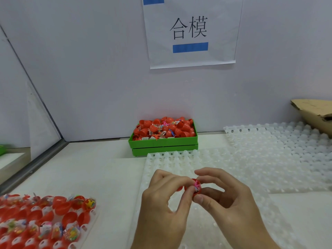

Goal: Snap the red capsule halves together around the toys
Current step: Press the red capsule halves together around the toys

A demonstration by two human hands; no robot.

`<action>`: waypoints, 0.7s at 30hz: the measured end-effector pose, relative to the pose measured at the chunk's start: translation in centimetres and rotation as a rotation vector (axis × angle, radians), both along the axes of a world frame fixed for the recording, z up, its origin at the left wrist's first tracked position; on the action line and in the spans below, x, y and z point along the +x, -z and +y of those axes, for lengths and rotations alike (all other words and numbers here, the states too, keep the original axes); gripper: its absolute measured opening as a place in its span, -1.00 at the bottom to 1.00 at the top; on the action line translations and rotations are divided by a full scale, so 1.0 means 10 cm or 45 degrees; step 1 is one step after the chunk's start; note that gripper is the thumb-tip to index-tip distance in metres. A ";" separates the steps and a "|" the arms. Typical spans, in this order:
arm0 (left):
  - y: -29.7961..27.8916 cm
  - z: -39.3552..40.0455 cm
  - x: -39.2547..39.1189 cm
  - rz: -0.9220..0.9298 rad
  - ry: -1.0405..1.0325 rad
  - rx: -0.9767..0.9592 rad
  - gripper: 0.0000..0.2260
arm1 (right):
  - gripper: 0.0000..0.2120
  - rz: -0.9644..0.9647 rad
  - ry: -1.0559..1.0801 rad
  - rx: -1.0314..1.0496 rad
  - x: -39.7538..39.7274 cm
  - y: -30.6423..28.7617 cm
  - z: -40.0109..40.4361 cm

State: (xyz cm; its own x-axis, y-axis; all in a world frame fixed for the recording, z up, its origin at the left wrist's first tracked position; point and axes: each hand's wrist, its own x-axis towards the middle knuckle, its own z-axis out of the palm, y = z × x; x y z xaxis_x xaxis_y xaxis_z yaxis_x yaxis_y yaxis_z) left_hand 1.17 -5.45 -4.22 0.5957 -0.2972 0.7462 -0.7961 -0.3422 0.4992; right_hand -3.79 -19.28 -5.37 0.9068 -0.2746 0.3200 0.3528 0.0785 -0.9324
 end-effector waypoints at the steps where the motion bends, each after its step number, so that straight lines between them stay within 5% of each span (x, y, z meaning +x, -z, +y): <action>1: 0.00 0.00 0.00 -0.006 0.005 -0.004 -0.88 | -0.51 -0.026 -0.022 -0.018 0.00 0.00 0.00; 8: 0.01 -0.04 -0.03 0.059 -0.065 -0.105 -0.95 | -0.58 -0.113 -0.001 -0.154 -0.02 0.03 -0.01; 12: 0.00 -0.05 -0.07 0.184 -0.159 -0.219 -0.83 | -0.54 -0.140 0.035 -0.194 -0.01 0.03 -0.02; 18: 0.00 0.10 0.10 0.955 0.156 -0.274 -0.44 | -0.56 -0.155 0.050 -0.135 0.00 0.00 -0.02; 21: -0.03 0.17 0.17 1.185 0.433 -0.325 -0.48 | -0.56 -0.145 0.068 -0.140 0.01 0.00 -0.05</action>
State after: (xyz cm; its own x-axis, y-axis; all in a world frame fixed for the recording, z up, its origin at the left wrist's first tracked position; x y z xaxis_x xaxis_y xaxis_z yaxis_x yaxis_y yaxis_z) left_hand 2.82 -3.71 -3.95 0.8851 -0.4555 0.0956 -0.0909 0.0322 0.9953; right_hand -3.66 -19.78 -5.33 0.8480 -0.2788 0.4508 0.4579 -0.0432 -0.8880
